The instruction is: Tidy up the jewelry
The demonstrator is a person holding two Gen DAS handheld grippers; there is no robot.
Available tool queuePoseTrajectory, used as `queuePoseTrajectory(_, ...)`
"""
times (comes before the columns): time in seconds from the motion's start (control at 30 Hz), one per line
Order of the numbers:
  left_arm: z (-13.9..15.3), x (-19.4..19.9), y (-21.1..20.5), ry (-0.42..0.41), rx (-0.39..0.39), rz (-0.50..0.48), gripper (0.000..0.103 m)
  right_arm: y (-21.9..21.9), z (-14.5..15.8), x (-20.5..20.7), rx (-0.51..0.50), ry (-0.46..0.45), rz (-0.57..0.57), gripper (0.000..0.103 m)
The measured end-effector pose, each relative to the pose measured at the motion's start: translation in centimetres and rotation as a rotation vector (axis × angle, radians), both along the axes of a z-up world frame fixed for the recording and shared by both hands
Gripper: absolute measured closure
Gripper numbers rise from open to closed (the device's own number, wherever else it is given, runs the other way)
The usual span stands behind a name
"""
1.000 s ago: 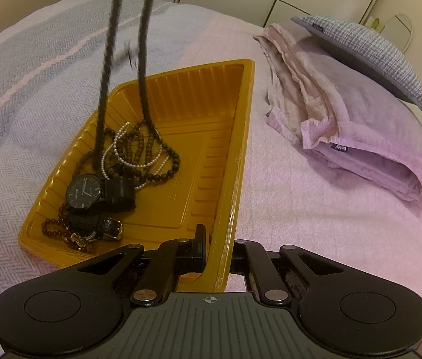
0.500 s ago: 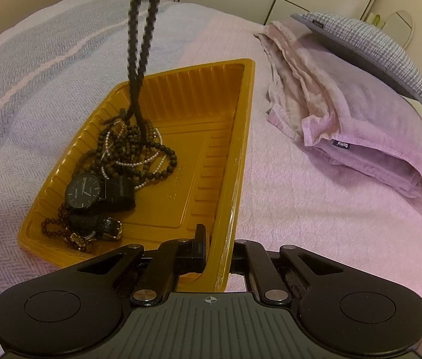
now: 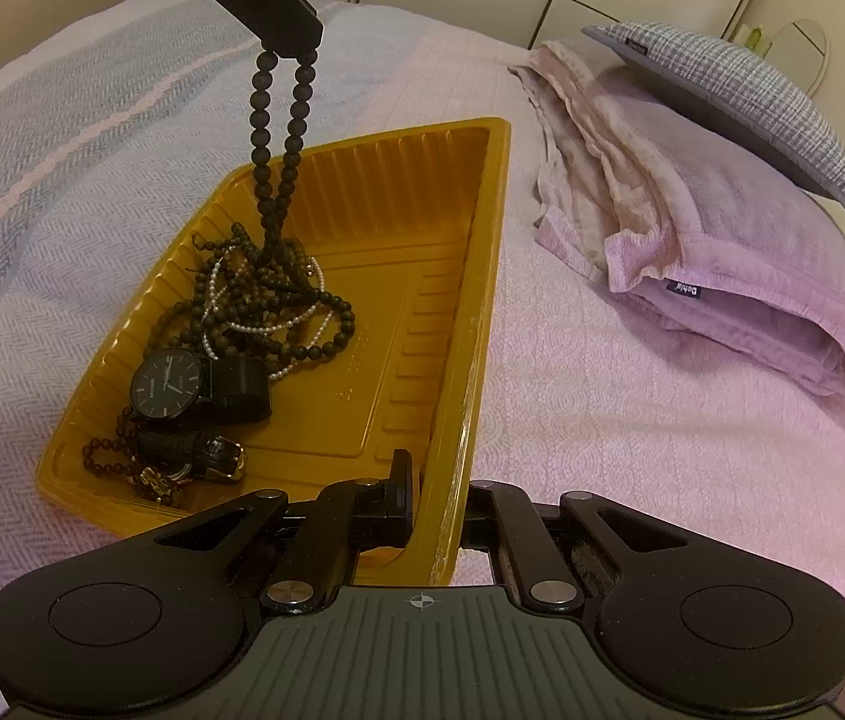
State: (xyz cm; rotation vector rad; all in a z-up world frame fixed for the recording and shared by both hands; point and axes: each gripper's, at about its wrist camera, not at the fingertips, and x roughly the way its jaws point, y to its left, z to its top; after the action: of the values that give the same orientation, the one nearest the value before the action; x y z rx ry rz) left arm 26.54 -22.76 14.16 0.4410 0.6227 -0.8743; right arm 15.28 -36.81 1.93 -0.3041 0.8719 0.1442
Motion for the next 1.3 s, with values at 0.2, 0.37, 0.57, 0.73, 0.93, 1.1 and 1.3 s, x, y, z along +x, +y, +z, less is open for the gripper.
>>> queuePoseTrajectory(0.2,-0.7,0.2,-0.4,0.024,0.005,-0.006,0.097,0.0,0.0,0.0,0.0,0.0,0.001,0.097)
queuePoseTrajectory(0.37,-2.1,0.3,-0.9,0.056,0.034,-0.013,0.097,0.0,0.0,0.0,-0.002,0.0,0.002,0.097)
queuePoseTrajectory(0.57,-2.5,0.5,-0.4,0.068,0.037,0.002,0.087,0.0,0.0,0.0,-0.001,0.001,0.001,0.097)
queuePoseTrajectory(0.73,-2.7,0.6,0.2,0.074,0.051,0.019,0.087,0.0,0.0,0.0,-0.002,0.0,0.001,0.097)
queuePoseTrajectory(0.93,-3.5,0.2,1.3,0.092,0.062,0.039,0.087,0.0,0.0,0.0,-0.002,0.0,0.002,0.097)
queuePoseTrajectory(1.1,-3.9,-0.2,2.2,0.1,0.063,0.055,0.087,0.0,0.0,0.1,0.001,0.001,0.003,0.097)
queuePoseTrajectory(1.3,-4.1,-0.8,3.1,0.101,0.071,0.067,0.087,-1.1,-0.3,0.4,0.056,0.016,-0.006,0.097)
